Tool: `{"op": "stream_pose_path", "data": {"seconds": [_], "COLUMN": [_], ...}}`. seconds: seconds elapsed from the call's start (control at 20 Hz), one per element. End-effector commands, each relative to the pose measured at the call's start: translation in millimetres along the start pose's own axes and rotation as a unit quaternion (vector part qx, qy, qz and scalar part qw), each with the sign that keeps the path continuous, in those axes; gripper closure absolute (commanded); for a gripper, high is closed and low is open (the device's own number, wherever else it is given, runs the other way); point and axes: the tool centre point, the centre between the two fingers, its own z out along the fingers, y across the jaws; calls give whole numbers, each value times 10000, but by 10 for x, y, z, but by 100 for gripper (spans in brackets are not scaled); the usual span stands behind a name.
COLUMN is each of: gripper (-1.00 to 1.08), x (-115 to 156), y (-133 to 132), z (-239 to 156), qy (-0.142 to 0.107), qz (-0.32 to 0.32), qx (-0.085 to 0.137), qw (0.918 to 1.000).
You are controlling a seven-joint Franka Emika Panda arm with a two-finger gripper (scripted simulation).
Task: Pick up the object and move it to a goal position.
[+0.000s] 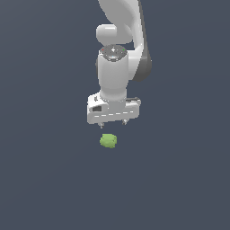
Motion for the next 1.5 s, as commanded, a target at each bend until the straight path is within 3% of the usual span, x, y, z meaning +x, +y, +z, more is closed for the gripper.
{"op": "stream_pose_path", "data": {"seconds": [0.0, 0.35, 0.7, 1.05, 1.45], "gripper": [-92, -92, -92, -92, -92], "x": [-6, -26, -49, -75, -108], "y": [15, 60, 103, 142, 181], "z": [52, 220, 388, 553, 739], "qy": [-27, -112, -188, -247, -290], "qz": [-281, -1211, -2138, -3043, -4040], "qx": [-2, 9, 45, 104, 193], "qw": [9996, 9926, 9767, 9522, 9141]}}
